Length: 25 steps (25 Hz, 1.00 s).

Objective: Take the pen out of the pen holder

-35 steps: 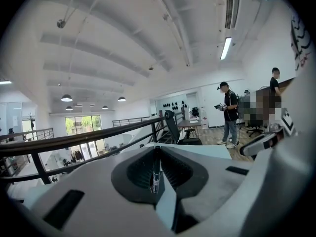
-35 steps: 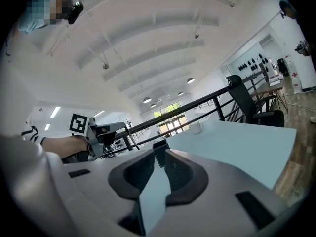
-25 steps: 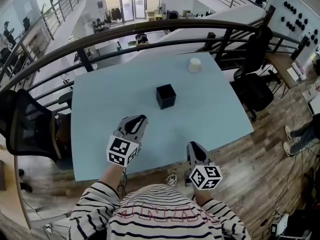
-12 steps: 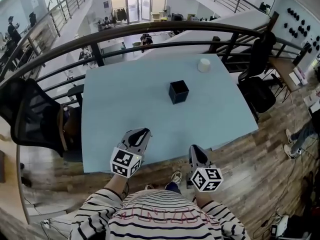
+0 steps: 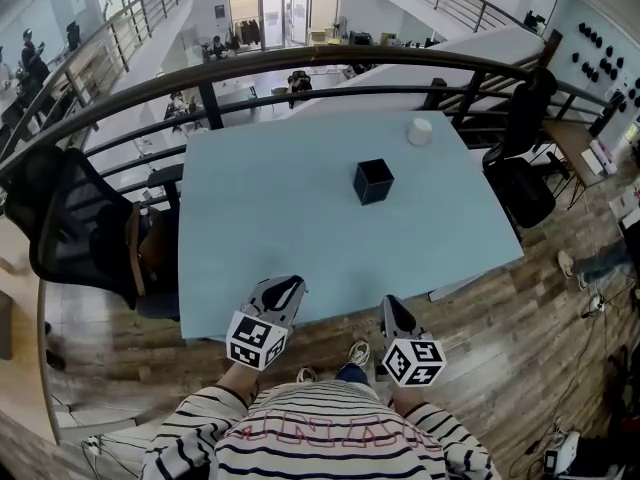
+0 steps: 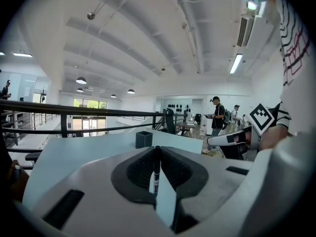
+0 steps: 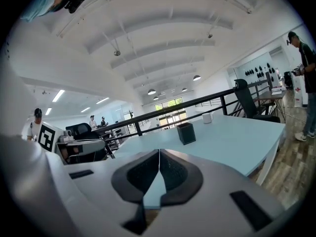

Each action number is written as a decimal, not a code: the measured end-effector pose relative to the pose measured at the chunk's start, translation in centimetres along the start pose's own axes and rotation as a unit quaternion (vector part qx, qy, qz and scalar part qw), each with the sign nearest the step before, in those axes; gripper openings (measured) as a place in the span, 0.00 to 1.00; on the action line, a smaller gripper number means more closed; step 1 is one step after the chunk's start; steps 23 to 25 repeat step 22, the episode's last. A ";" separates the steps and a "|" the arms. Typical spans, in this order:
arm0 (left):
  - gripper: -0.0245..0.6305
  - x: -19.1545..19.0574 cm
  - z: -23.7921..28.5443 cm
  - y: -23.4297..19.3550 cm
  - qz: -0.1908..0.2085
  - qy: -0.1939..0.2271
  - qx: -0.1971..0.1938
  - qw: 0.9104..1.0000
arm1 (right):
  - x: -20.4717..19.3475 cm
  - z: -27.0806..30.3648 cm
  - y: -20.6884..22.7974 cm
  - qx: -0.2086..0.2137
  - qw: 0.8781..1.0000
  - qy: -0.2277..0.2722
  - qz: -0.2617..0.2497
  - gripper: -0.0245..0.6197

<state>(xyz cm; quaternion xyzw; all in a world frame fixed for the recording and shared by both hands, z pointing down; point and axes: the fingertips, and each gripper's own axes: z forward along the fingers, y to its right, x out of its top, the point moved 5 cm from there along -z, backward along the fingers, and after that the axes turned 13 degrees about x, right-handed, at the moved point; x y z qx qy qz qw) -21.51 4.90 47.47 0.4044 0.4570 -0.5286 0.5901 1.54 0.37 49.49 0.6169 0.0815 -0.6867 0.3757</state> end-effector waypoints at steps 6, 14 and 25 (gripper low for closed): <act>0.12 -1.0 -1.1 -1.1 -0.010 -0.004 0.002 1.000 | -0.5 0.5 -1.2 -0.006 1.000 -0.007 -0.007 0.08; 0.12 -1.3 -0.9 -1.4 -0.016 -0.002 0.002 1.000 | -0.4 0.8 -1.3 -0.015 1.000 -0.004 -0.014 0.08; 0.12 -0.6 -0.8 -1.8 -0.012 0.005 0.002 1.000 | 0.1 1.0 -1.6 -0.017 1.000 0.006 -0.016 0.08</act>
